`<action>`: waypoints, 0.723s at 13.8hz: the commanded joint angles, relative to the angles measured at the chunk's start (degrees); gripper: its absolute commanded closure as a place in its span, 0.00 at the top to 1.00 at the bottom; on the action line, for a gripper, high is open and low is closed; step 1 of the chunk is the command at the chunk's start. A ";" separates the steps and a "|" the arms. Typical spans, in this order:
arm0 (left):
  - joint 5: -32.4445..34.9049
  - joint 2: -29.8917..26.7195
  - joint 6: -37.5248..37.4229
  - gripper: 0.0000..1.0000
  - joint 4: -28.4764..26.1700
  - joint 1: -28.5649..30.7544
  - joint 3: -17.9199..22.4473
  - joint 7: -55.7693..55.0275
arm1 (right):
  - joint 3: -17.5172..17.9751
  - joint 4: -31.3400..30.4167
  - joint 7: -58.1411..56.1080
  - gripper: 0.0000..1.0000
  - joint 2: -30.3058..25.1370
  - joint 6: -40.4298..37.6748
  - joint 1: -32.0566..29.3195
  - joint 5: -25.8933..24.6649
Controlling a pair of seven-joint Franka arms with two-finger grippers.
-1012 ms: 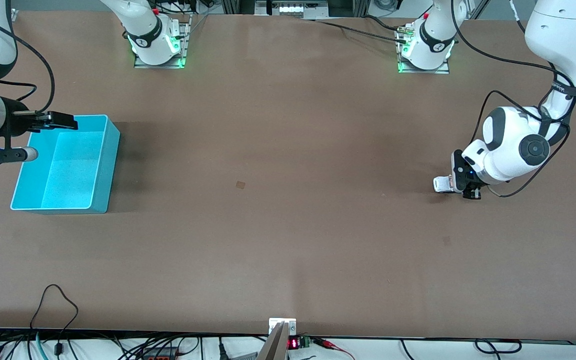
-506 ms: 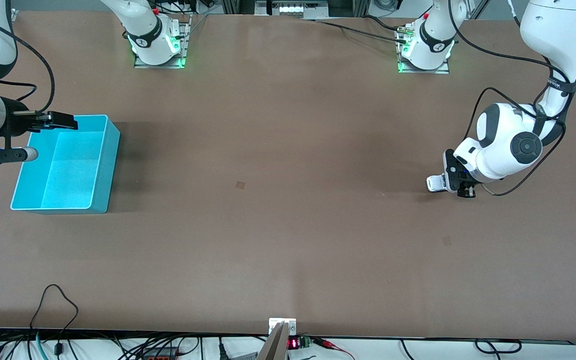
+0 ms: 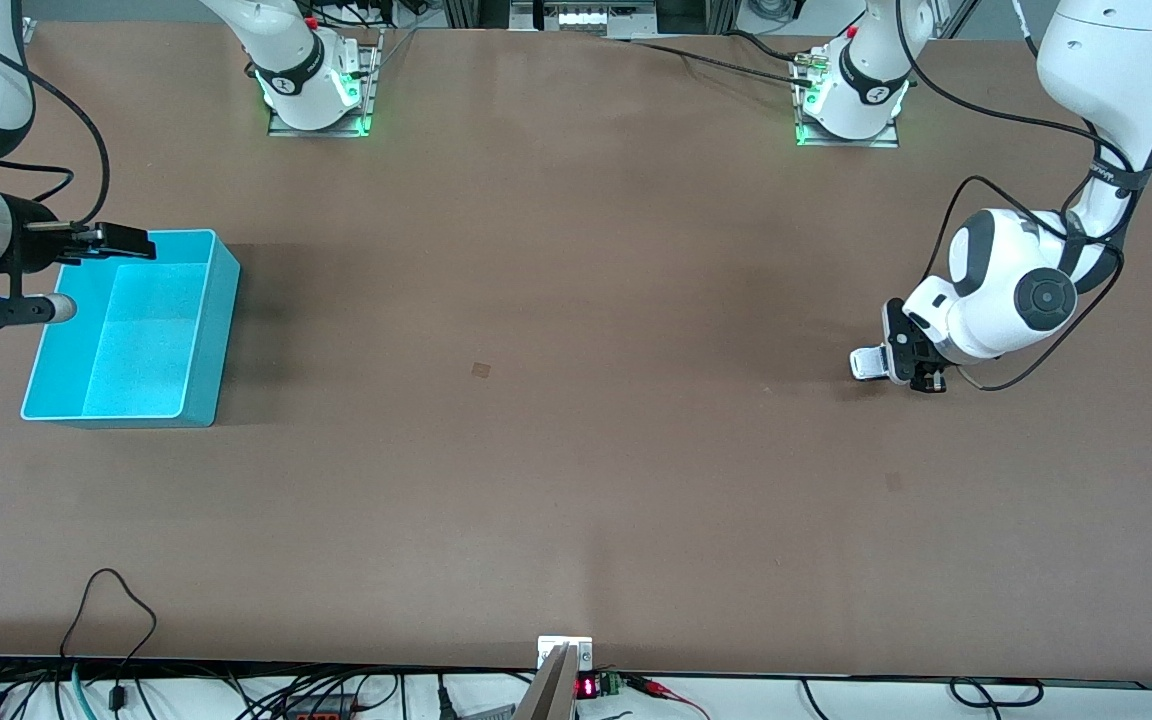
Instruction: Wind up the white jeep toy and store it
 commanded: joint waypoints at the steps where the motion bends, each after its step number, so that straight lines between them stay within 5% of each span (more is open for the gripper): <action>1: 0.78 0.06 -0.39 0.16 0.22 0.22 -0.11 -0.46 | 0.20 0.71 0.76 1.00 0.15 -0.90 -0.50 0.89; 10: 1.13 2.08 1.72 0.17 0.22 1.01 -0.11 2.16 | 0.20 0.80 0.76 1.00 0.15 -0.90 -0.42 0.89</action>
